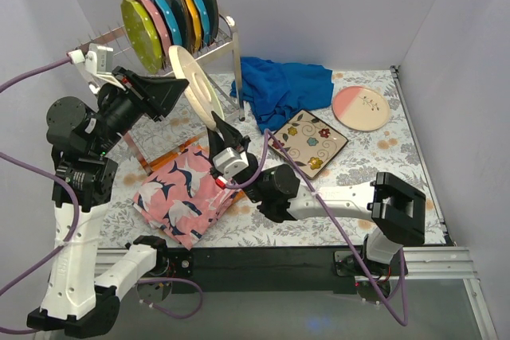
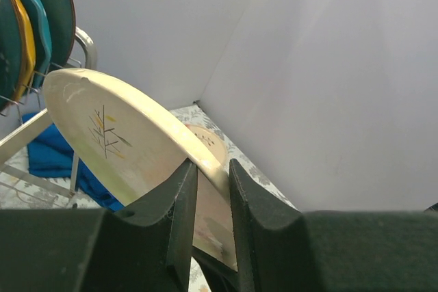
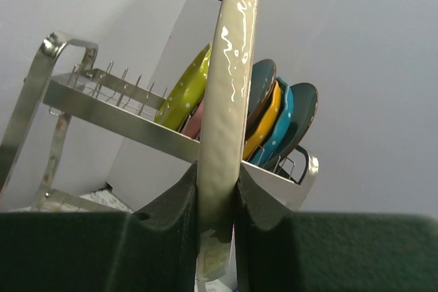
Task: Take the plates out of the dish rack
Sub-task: Unload the plate from the dish rack.
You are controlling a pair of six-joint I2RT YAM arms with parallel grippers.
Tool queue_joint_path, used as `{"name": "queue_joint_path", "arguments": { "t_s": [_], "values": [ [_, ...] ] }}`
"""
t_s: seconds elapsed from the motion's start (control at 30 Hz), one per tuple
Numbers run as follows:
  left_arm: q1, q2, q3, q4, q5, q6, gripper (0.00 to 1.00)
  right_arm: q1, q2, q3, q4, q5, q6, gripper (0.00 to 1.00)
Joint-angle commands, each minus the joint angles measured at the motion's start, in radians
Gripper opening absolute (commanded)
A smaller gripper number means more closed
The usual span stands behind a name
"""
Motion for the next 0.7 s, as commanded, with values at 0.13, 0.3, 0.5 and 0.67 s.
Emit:
{"name": "queue_joint_path", "arguments": {
  "t_s": [0.13,0.3,0.5,0.67],
  "values": [
    [-0.008,0.002,-0.064,0.167,0.086,-0.069,0.00,0.037,-0.081,-0.097,0.315,-0.052,-0.090,0.01],
    [-0.012,0.005,-0.142,0.215,0.092,-0.107,0.00,0.034,-0.111,-0.153,0.316,-0.018,-0.101,0.01],
    [-0.125,0.046,-0.191,0.270,0.026,-0.101,0.00,0.031,-0.137,-0.203,0.316,0.017,-0.101,0.01],
    [-0.365,0.129,-0.175,0.258,-0.191,-0.024,0.00,0.028,-0.154,-0.232,0.316,0.057,-0.106,0.01]
  ]
}}
